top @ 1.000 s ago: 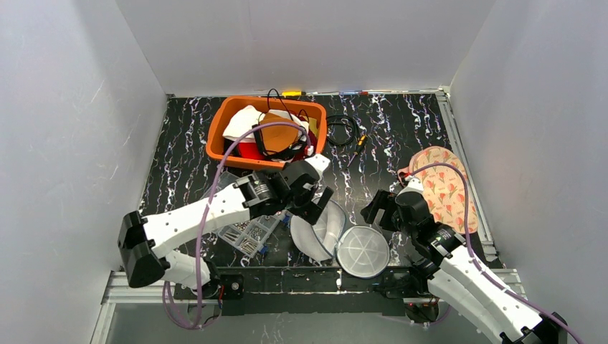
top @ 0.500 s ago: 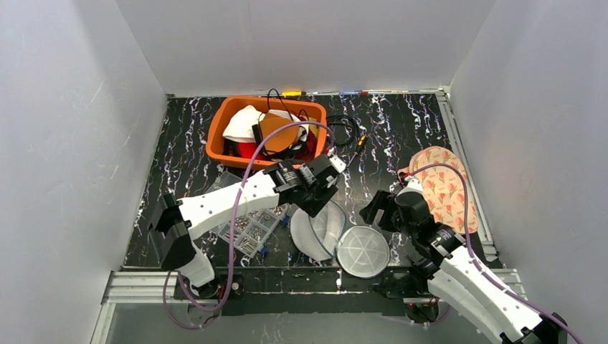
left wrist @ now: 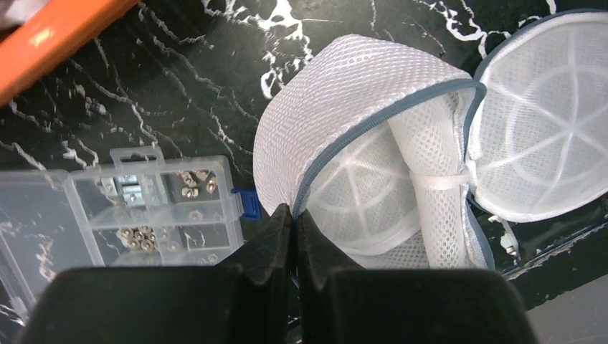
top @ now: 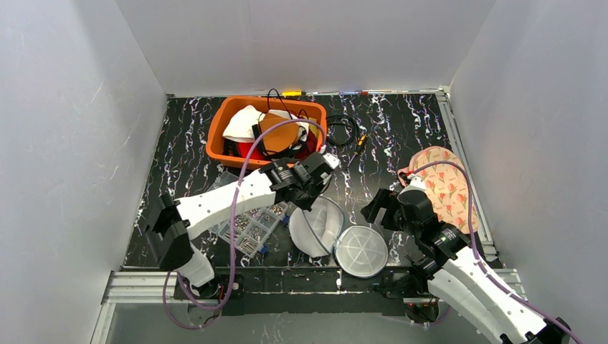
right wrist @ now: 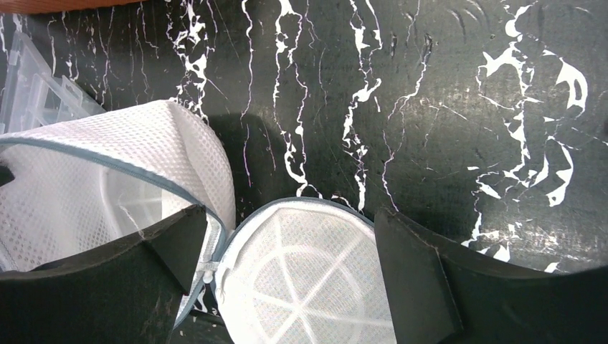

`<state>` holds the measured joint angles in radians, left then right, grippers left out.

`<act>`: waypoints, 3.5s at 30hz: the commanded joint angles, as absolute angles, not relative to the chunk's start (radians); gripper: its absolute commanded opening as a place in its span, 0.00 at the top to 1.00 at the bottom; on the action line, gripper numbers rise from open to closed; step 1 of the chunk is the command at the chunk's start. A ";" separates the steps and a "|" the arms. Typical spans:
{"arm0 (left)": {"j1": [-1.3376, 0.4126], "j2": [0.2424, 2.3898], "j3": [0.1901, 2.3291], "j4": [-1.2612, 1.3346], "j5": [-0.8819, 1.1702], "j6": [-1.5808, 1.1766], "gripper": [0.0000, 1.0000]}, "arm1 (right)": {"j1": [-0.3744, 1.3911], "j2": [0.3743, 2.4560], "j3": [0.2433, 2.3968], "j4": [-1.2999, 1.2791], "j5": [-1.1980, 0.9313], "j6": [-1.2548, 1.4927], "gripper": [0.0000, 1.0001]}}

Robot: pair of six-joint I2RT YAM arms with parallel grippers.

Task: Unzip the laundry bag and remove the bra
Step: Close the laundry bag at the center of the board.

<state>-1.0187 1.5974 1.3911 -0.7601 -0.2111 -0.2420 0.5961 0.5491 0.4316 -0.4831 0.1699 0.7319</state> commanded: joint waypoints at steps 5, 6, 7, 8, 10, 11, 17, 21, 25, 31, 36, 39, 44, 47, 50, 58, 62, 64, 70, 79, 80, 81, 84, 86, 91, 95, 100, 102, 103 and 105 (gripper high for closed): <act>-0.975 1.279 1.125 -0.617 -0.369 -0.521 1.00 | 0.597 0.548 0.461 -0.515 0.216 0.790 0.04; -0.970 1.247 1.083 -0.596 -0.379 -0.566 1.00 | 0.597 0.550 0.454 -0.511 0.214 0.798 0.04; -0.967 1.214 1.044 -0.569 -0.384 -0.606 1.00 | 0.598 0.553 0.447 -0.507 0.210 0.805 0.04; -0.964 1.187 1.007 -0.538 -0.386 -0.642 1.00 | 0.597 0.554 0.440 -0.502 0.206 0.813 0.04; -0.963 1.138 0.942 -0.503 -0.397 -0.725 1.00 | 0.598 0.560 0.425 -0.491 0.196 0.828 0.03; -0.962 1.121 0.915 -0.487 -0.396 -0.756 1.00 | 0.597 0.564 0.417 -0.486 0.192 0.836 0.03; -0.960 1.082 0.841 -0.472 -0.409 -0.885 1.00 | 0.598 0.575 0.343 -0.467 0.172 0.893 0.07; -0.961 1.088 0.838 -0.494 -0.420 -0.928 1.00 | 0.597 0.562 0.307 -0.506 0.199 0.938 0.18; -0.960 1.098 0.848 -0.512 -0.438 -0.945 1.00 | 0.597 0.537 0.282 -0.541 0.200 0.965 0.27; -0.960 1.129 0.875 -0.536 -0.445 -0.948 1.00 | 0.597 0.536 0.280 -0.611 0.190 0.948 0.41; -0.960 1.135 0.874 -0.536 -0.439 -0.941 1.00 | 0.597 0.573 0.270 -0.608 0.157 0.926 0.54; -0.961 1.135 0.871 -0.522 -0.422 -0.918 1.00 | 0.597 0.621 0.269 -0.579 0.140 0.915 0.65; -0.960 1.131 0.871 -0.522 -0.396 -0.898 1.00 | 0.597 0.682 0.292 -0.540 0.125 0.884 0.88; -0.960 1.124 0.870 -0.519 -0.377 -0.889 1.00 | 0.598 0.684 0.360 -0.563 0.166 0.844 0.99; -0.960 1.124 0.870 -0.503 -0.332 -0.885 1.00 | 0.596 0.699 0.434 -0.544 0.192 0.804 0.99; -0.986 1.138 0.890 -0.464 -0.249 -0.916 1.00 | 0.597 0.846 0.833 -0.624 0.383 0.605 0.99; -0.987 1.130 0.921 -0.455 -0.255 -0.928 1.00 | 0.597 0.931 1.035 -0.654 0.373 0.535 0.99; -0.986 1.123 0.939 -0.447 -0.261 -0.932 1.00 | 0.597 0.964 1.110 -0.666 0.350 0.509 0.99; -0.987 1.157 0.920 -0.428 -0.267 -0.913 1.00 | 0.597 0.989 1.083 -0.670 0.307 0.494 0.99; -0.987 1.188 0.818 -0.415 -0.268 -0.935 1.00 | 0.597 0.896 0.827 -0.584 0.230 0.547 0.99; -0.987 1.190 0.820 -0.420 -0.276 -0.936 1.00 | 0.598 0.897 0.806 -0.574 0.230 0.555 0.99; -0.987 1.191 0.822 -0.424 -0.279 -0.937 1.00 | 0.597 0.898 0.786 -0.565 0.231 0.565 0.95; -0.987 1.207 0.844 -0.441 -0.281 -0.934 1.00 | 0.597 0.902 0.747 -0.537 0.234 0.592 0.74; -0.987 1.220 0.863 -0.452 -0.277 -0.935 1.00 | 0.597 0.900 0.736 -0.532 0.245 0.613 0.57; -0.987 1.247 0.886 -0.480 -0.279 -0.950 1.00 | 0.598 0.856 0.705 -0.548 0.293 0.672 0.33; -0.987 1.247 0.884 -0.480 -0.282 -0.965 1.00 | 0.597 0.789 0.625 -0.571 0.334 0.768 0.30; -0.988 1.242 0.884 -0.487 -0.291 -0.974 1.00 | 0.597 0.691 0.469 -0.558 0.327 0.924 0.29; -0.987 1.239 0.882 -0.489 -0.293 -0.975 1.00 | 0.596 0.660 0.411 -0.534 0.324 0.978 0.29; -0.987 1.238 0.882 -0.492 -0.295 -0.974 1.00 | 0.598 0.649 0.384 -0.514 0.320 0.998 0.29; -0.988 1.235 0.880 -0.495 -0.295 -0.972 1.00 | 0.597 0.636 0.345 -0.457 0.323 1.026 0.29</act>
<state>-0.9840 1.2522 0.8536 -0.4545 -0.2550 -0.9657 0.5961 0.6666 0.3981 -0.5636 0.3046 0.9016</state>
